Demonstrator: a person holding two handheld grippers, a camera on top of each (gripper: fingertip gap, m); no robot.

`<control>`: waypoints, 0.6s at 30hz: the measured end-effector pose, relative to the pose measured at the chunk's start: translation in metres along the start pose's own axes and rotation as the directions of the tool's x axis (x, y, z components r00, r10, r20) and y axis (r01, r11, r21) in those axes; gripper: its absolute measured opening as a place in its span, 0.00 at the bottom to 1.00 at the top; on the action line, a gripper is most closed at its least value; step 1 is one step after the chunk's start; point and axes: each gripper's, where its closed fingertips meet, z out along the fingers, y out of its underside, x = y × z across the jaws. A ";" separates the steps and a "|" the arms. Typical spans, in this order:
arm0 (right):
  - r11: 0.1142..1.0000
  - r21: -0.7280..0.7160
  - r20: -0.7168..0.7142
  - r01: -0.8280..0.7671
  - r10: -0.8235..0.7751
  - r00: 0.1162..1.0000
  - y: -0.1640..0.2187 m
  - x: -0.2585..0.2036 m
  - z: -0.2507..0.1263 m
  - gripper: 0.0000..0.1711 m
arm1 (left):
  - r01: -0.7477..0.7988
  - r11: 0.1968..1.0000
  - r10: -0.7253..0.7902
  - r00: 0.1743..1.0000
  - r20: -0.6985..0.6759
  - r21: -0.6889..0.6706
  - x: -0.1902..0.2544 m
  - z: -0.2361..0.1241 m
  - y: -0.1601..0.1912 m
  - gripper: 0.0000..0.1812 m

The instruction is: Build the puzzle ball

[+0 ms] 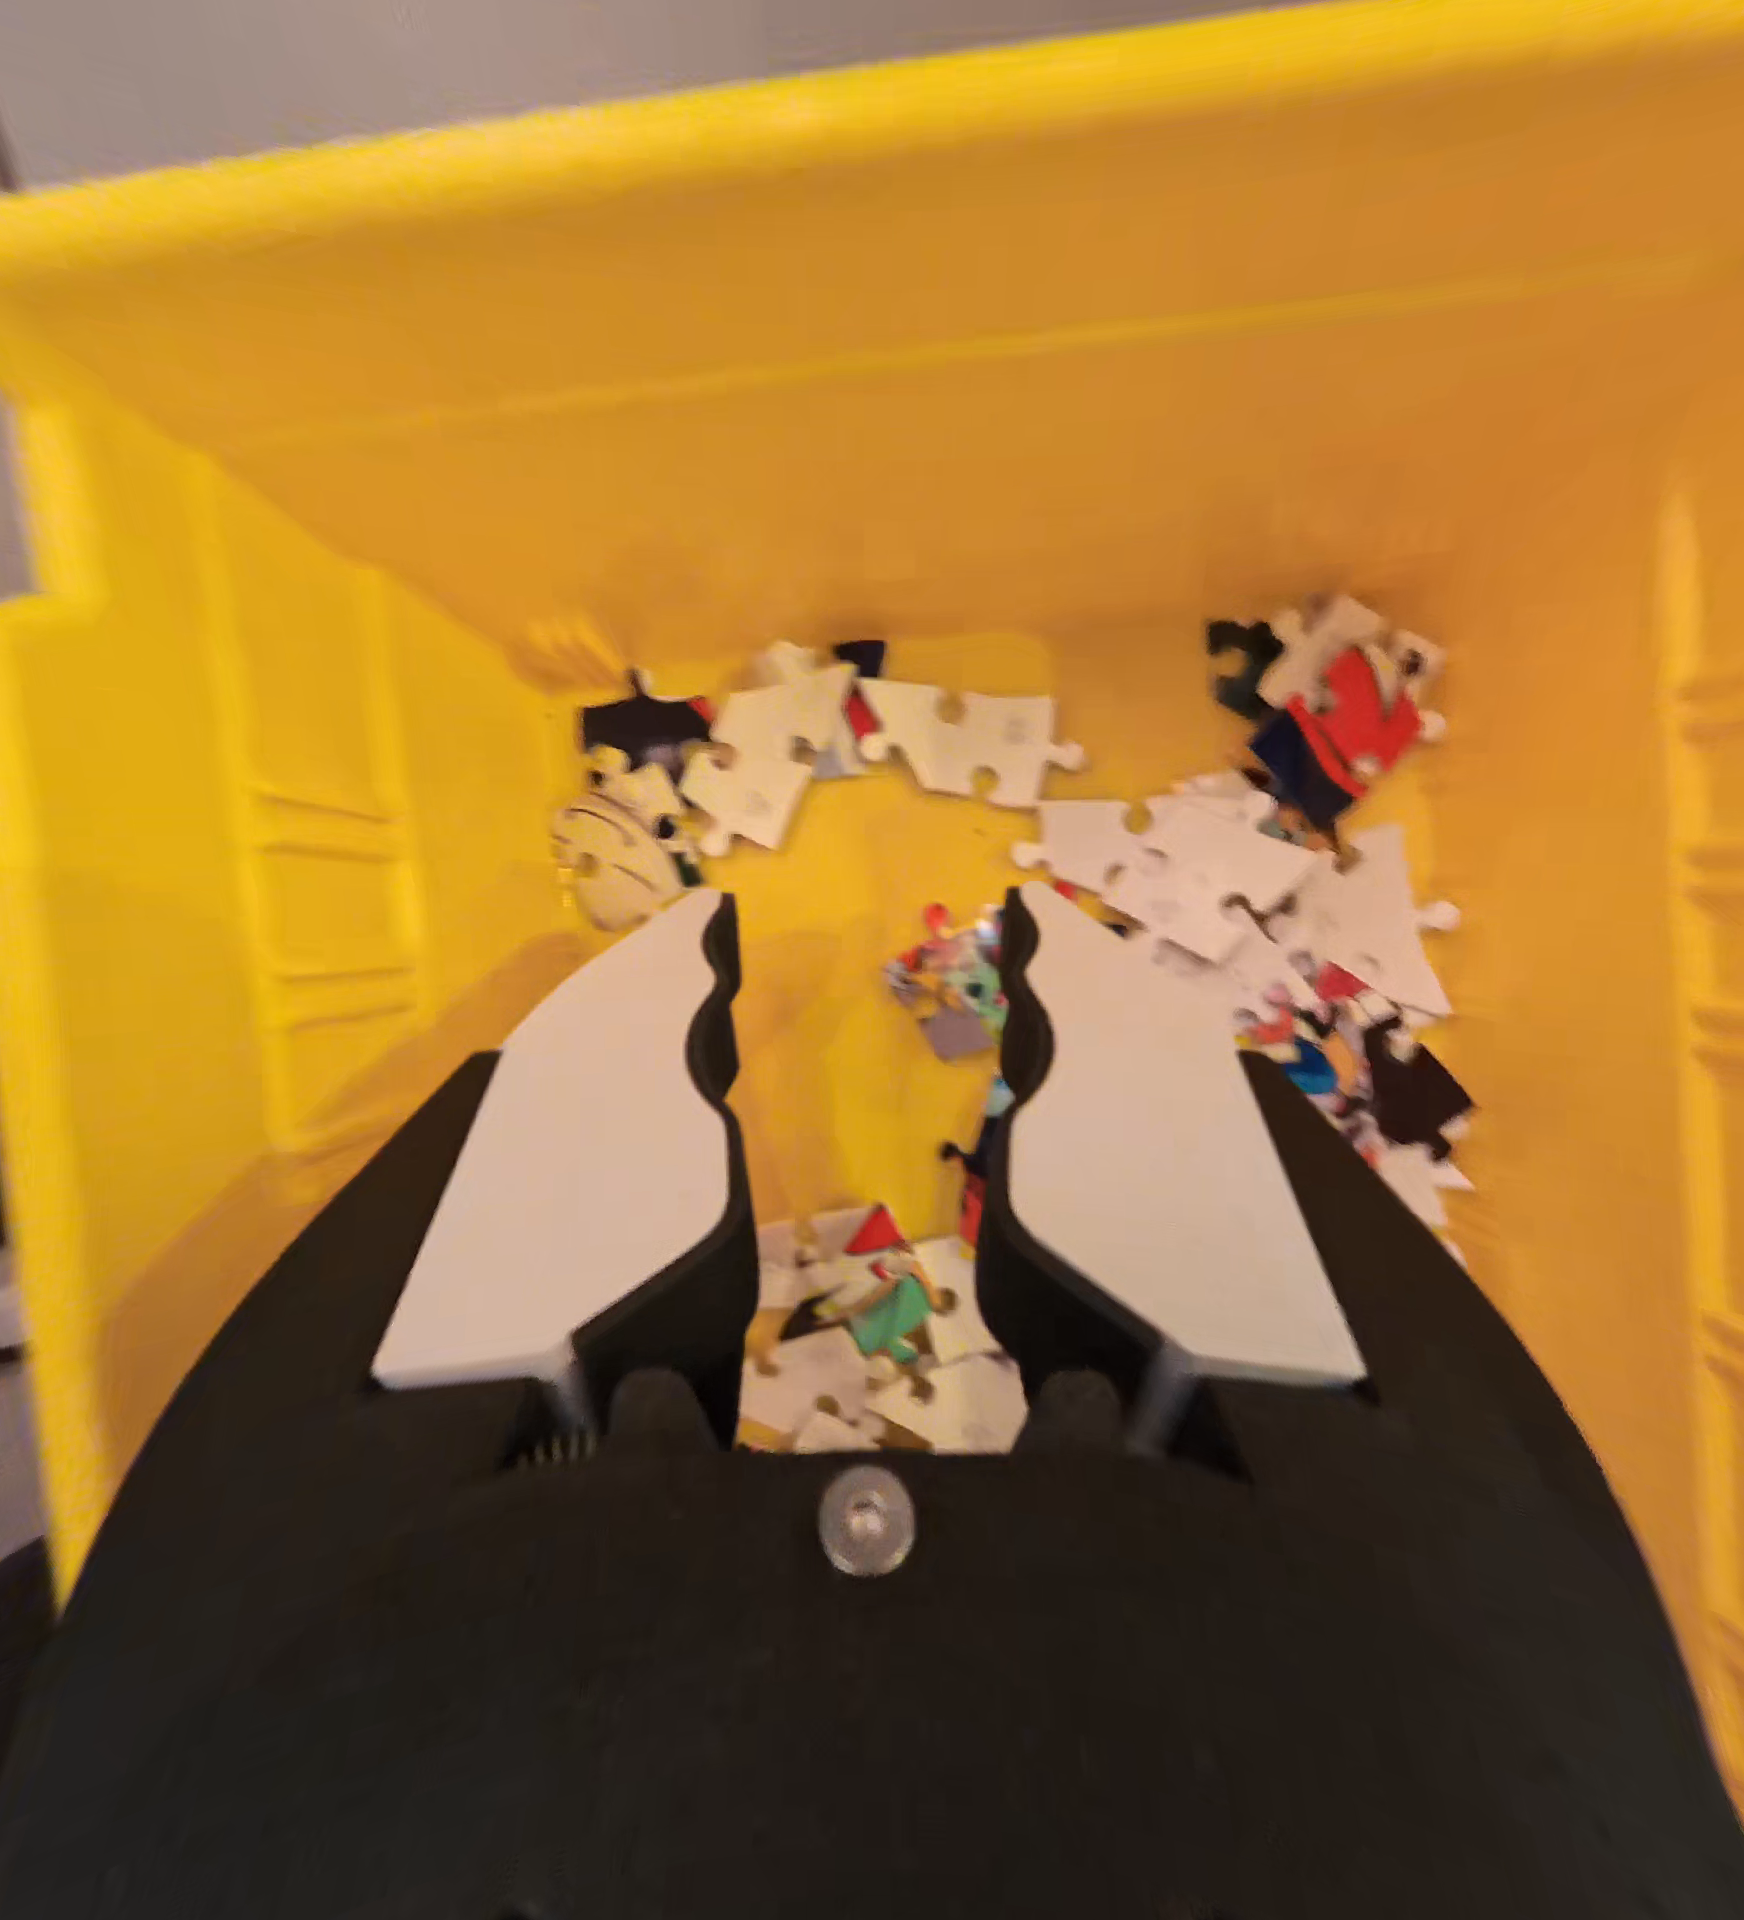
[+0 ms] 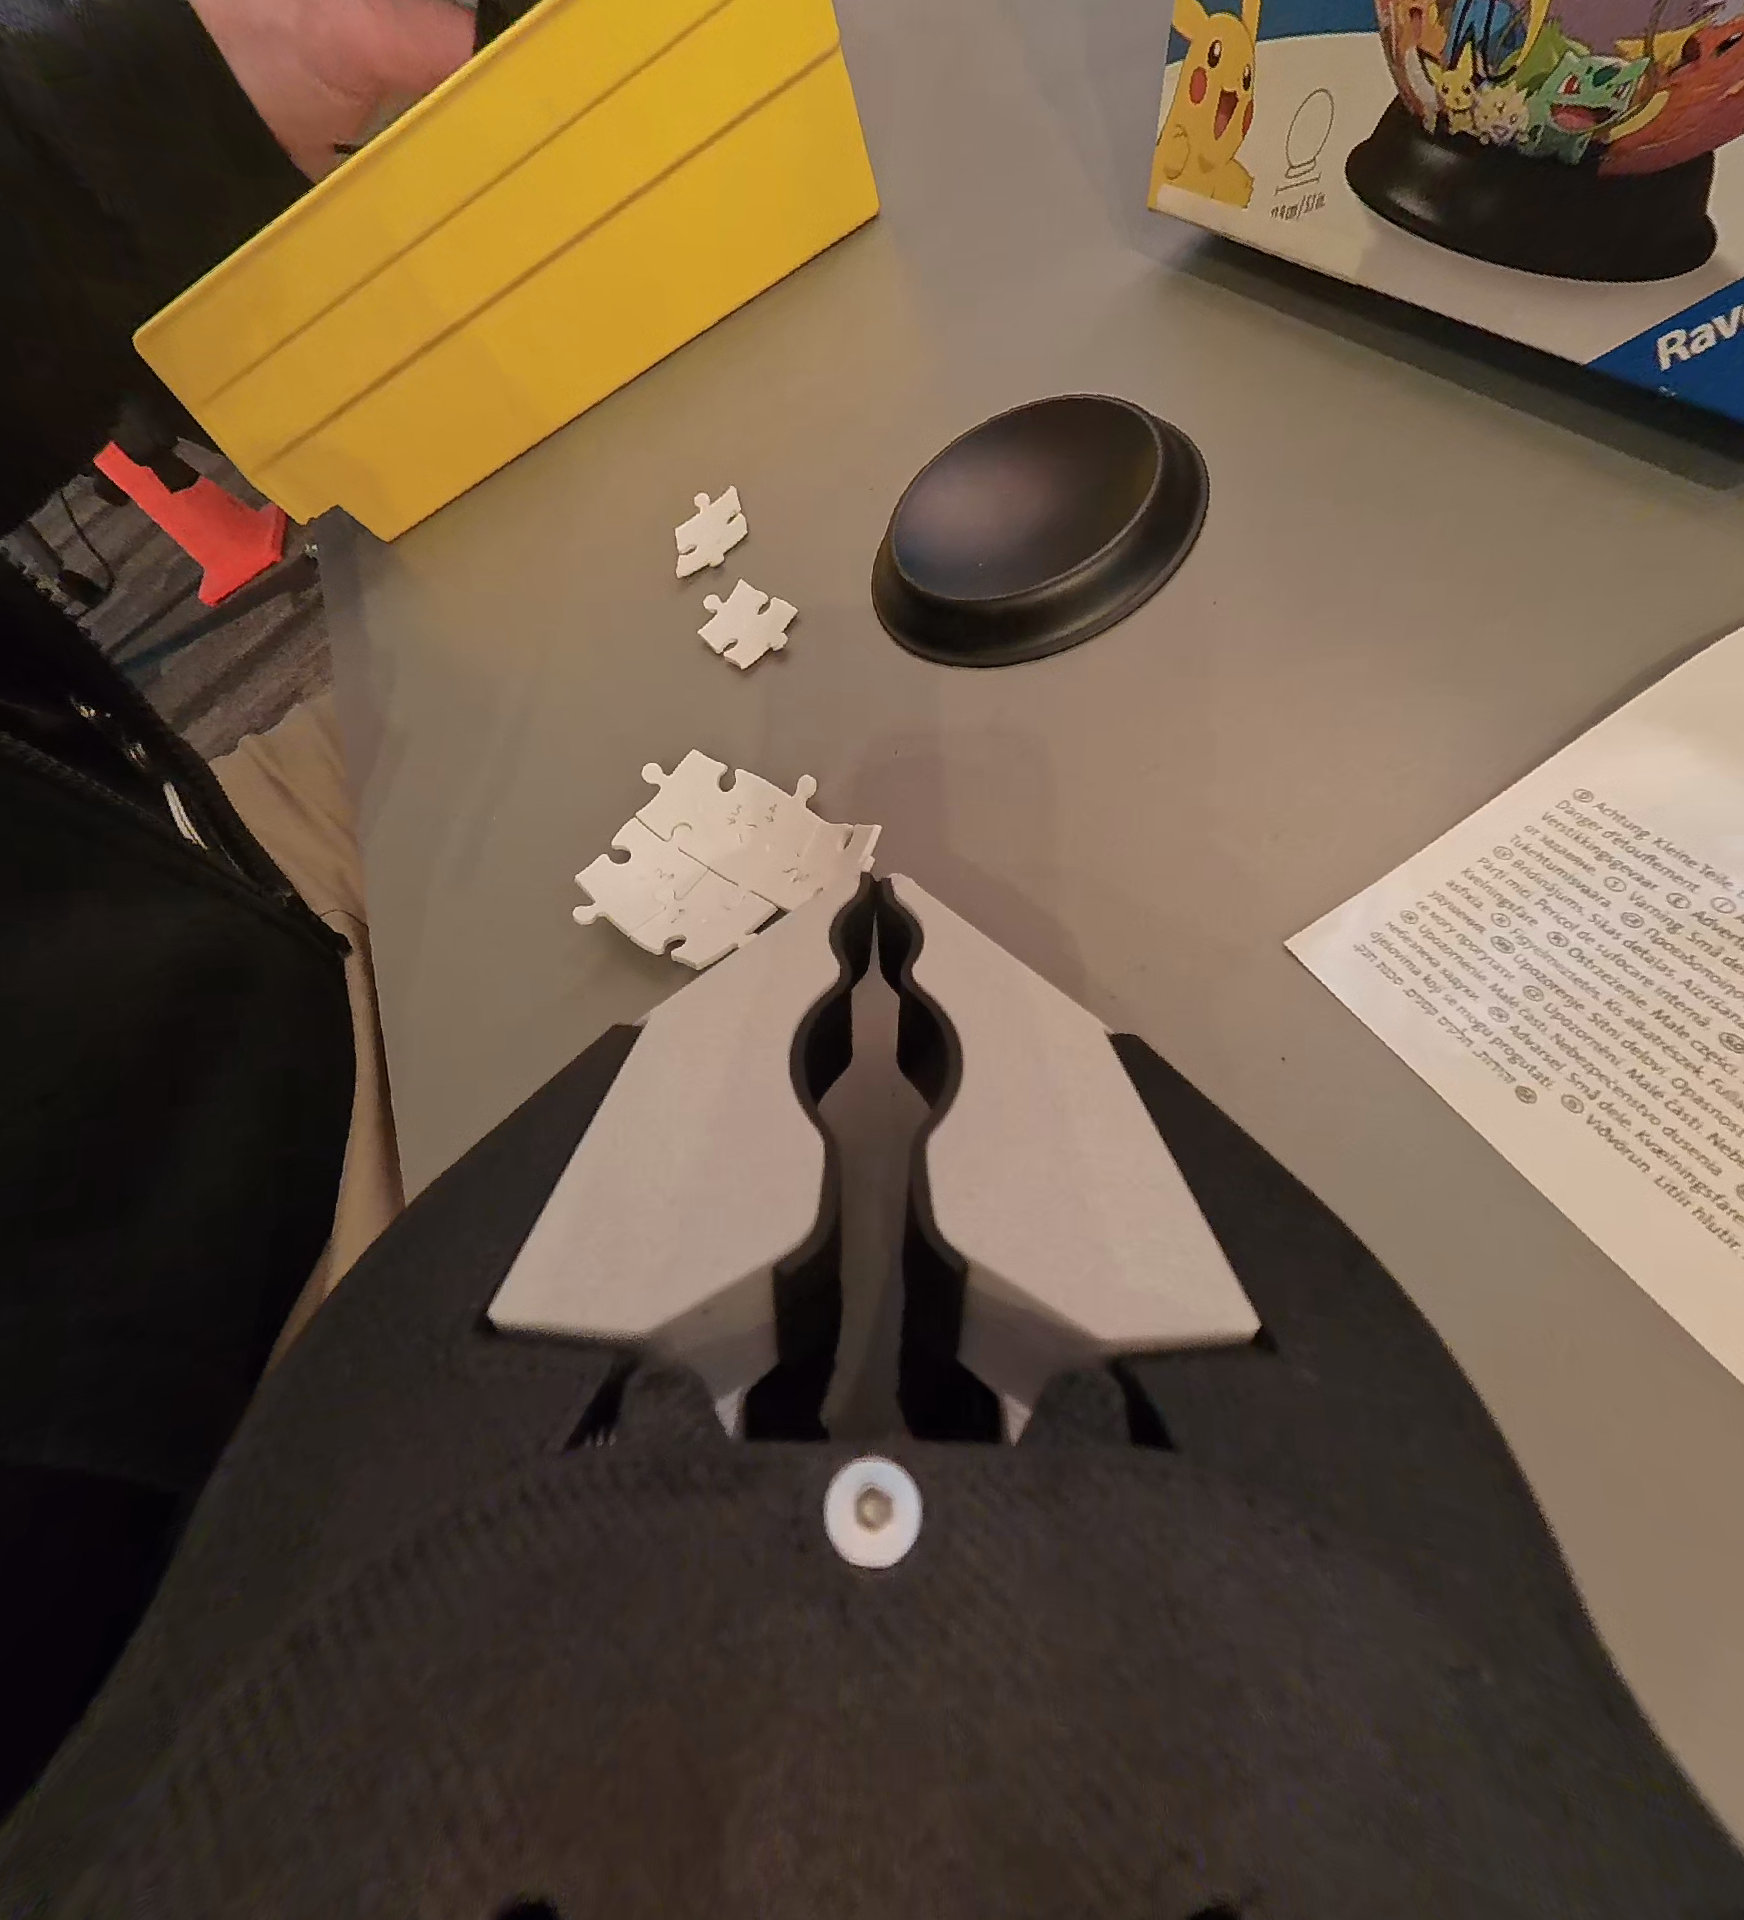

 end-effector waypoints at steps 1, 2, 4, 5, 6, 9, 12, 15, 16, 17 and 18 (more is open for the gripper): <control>1.000 0.000 -0.001 0.001 -0.001 1.000 0.000 0.000 0.000 0.00 | 0.006 1.000 -0.006 0.999 0.045 -0.009 -0.009 0.002 -0.001 0.30; 1.000 0.000 -0.002 0.003 -0.003 1.000 0.000 0.000 0.000 0.00 | -0.007 1.000 0.008 0.997 0.082 -0.019 -0.016 0.006 -0.003 0.33; 1.000 0.001 -0.004 0.005 -0.005 1.000 0.000 0.000 0.000 0.00 | -0.032 0.998 0.038 0.993 0.107 -0.060 -0.025 0.019 0.000 0.37; 1.000 0.002 -0.005 0.006 -0.006 1.000 0.000 0.000 0.000 0.00 | -0.018 0.996 0.027 0.994 0.104 -0.091 -0.028 0.027 0.004 0.37; 1.000 0.004 -0.006 0.006 -0.006 1.000 0.000 0.000 0.000 0.00 | 0.025 0.998 -0.021 0.998 0.064 -0.055 -0.025 0.030 -0.001 0.38; 1.000 0.004 -0.004 0.003 -0.003 1.000 0.000 0.000 0.000 0.00 | 0.080 0.996 -0.078 0.994 0.071 -0.024 -0.030 0.034 -0.002 0.38; 1.000 0.004 0.001 -0.002 0.002 1.000 -0.001 0.000 0.000 0.00 | 0.132 0.991 -0.131 0.989 0.069 -0.008 -0.030 0.034 0.000 0.37; 1.000 0.007 0.001 -0.002 0.002 1.000 -0.001 0.000 -0.001 0.00 | 0.171 0.983 -0.172 0.985 -0.015 -0.064 -0.015 0.028 0.004 0.27; 1.000 0.008 0.000 -0.001 0.001 1.000 -0.001 0.000 -0.001 0.00 | 0.167 0.982 -0.173 0.983 -0.064 -0.089 -0.006 0.024 0.007 0.23; 1.000 0.010 0.001 -0.002 0.002 1.000 -0.001 0.000 -0.001 0.00 | 0.158 0.980 -0.172 0.978 -0.118 -0.118 0.006 0.020 0.011 0.18; 1.000 0.011 0.002 -0.002 0.002 1.000 -0.001 0.000 -0.001 0.00 | 0.155 0.978 -0.178 0.969 -0.169 -0.139 0.016 0.016 0.014 0.16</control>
